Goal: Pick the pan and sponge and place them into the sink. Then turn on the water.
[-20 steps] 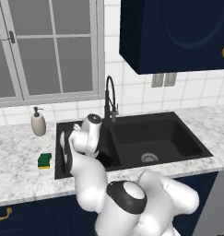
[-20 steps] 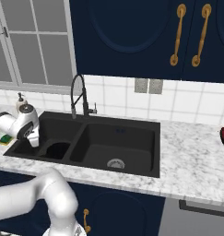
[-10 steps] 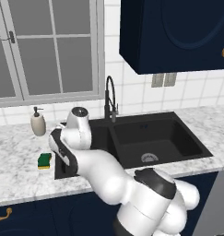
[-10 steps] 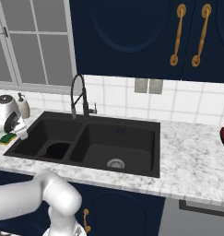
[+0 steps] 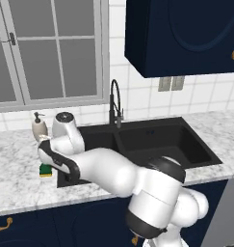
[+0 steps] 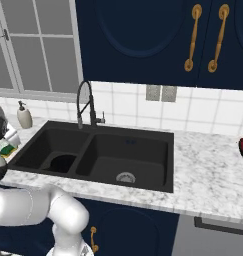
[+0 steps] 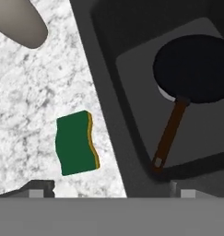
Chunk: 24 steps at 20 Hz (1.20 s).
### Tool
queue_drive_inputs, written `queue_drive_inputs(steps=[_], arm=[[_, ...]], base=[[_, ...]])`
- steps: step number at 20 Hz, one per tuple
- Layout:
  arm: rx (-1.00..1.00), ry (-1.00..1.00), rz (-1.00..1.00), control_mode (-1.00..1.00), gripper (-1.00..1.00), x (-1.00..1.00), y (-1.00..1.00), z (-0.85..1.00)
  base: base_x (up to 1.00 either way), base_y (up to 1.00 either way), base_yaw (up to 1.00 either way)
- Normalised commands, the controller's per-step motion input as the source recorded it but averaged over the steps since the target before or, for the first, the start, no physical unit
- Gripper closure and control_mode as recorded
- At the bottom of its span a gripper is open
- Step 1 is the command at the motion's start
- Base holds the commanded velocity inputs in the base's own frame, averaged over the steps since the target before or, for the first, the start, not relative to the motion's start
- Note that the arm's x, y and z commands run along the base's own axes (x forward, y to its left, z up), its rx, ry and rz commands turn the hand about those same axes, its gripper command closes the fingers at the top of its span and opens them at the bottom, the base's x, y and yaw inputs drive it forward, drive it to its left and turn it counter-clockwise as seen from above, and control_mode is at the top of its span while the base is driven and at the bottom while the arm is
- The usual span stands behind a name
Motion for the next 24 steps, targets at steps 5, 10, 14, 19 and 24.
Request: queue_drive_inputs(steps=[5, 10, 14, 19, 24], arm=[[-0.01, 0.04, 0.09, -1.00, -1.00, 0.00, 0.05, -0.12], [-0.04, 0.00, 0.00, -1.00, -1.00, 0.00, 0.35, -0.38], [-0.08, 0.02, 0.00, -1.00, -1.00, 0.04, 0.50, -0.16], [0.00, 0.13, 0.00, -1.00, -1.00, 0.11, 0.13, -0.13], [-0.04, 0.10, 0.00, -1.00, -1.00, 0.17, 0.23, -0.26]], base=[[0.00, 0.00, 0.00], [0.00, 0.00, 0.00], [0.00, 0.00, 0.00], [0.00, 0.00, 0.00], [0.00, 0.00, 0.00]])
